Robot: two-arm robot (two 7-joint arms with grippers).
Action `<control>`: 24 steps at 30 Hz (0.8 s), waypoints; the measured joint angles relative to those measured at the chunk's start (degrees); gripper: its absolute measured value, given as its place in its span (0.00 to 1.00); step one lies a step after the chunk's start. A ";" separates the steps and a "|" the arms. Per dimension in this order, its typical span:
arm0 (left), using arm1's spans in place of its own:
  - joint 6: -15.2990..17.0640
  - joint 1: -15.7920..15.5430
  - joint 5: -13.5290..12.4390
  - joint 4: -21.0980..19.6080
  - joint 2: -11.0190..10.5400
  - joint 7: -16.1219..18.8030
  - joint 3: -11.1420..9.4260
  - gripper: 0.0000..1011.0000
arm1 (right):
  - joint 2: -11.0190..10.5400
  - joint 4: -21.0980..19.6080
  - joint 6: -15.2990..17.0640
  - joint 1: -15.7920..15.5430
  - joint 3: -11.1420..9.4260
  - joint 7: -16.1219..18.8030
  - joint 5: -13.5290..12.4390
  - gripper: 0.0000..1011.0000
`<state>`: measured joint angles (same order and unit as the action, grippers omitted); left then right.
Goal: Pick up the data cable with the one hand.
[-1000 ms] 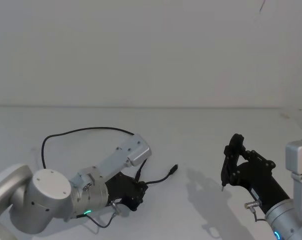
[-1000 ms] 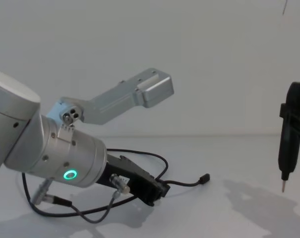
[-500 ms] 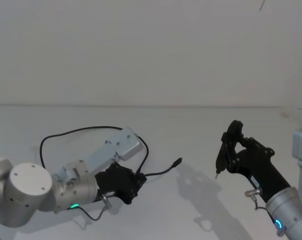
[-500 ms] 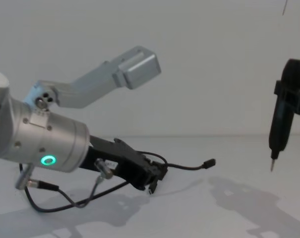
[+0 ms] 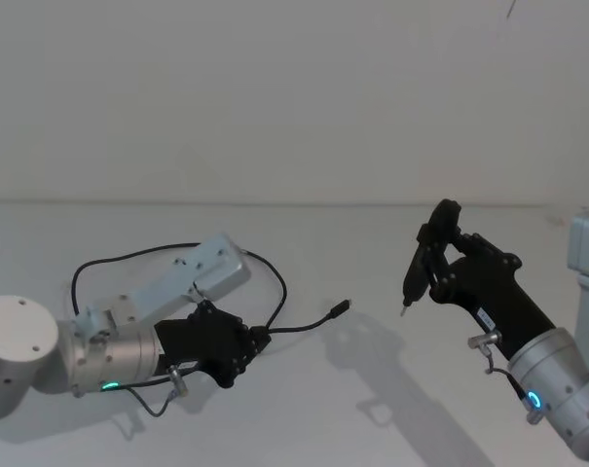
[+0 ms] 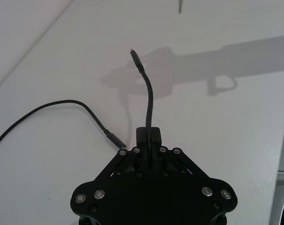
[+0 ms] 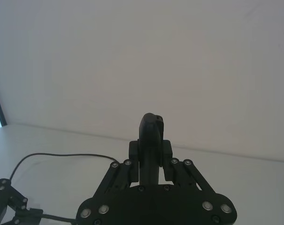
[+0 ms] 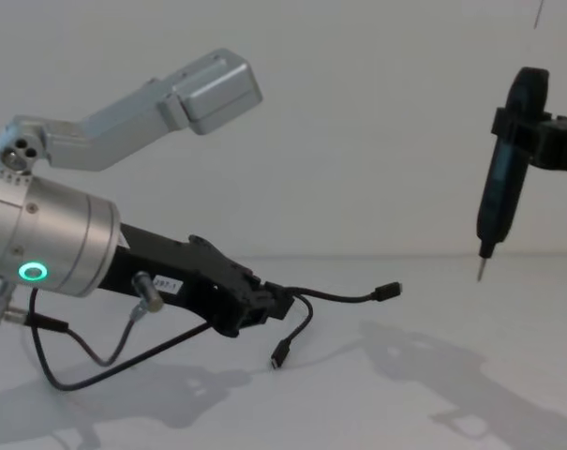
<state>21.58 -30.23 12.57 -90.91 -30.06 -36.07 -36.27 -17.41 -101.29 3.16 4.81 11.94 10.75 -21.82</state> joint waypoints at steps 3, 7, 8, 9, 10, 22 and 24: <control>-0.26 -0.22 0.27 -0.15 -0.53 -0.76 0.04 0.04 | 0.23 0.57 0.16 0.77 0.11 0.49 -0.27 0.28; -0.51 -0.41 0.50 -0.26 -1.06 -1.46 0.09 0.04 | 0.57 1.57 0.36 1.88 0.36 1.18 -0.65 0.28; -0.55 -0.45 0.54 -0.29 -1.14 -1.58 0.09 0.04 | 0.72 1.98 0.40 2.36 0.50 1.40 -0.78 0.28; -0.64 -0.51 0.63 -0.34 -1.30 -1.81 0.10 0.04 | 0.82 2.46 0.43 2.75 0.61 1.60 -0.91 0.28; -0.71 -0.56 0.70 -0.37 -1.45 -2.00 0.11 0.04 | 0.82 2.46 0.43 2.75 0.61 1.60 -0.91 0.28; -1.03 -0.81 0.98 -0.51 -2.08 -2.86 0.17 0.04 | 1.63 5.55 0.37 5.19 1.61 2.99 -1.74 0.28; -1.06 -0.83 1.01 -0.53 -2.16 -2.95 0.18 0.04 | 1.73 6.14 0.26 5.55 1.81 3.29 -1.87 0.28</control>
<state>20.52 -31.06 13.58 -91.43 -32.22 -39.02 -36.09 -15.68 -95.15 3.42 10.36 13.75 14.04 -23.69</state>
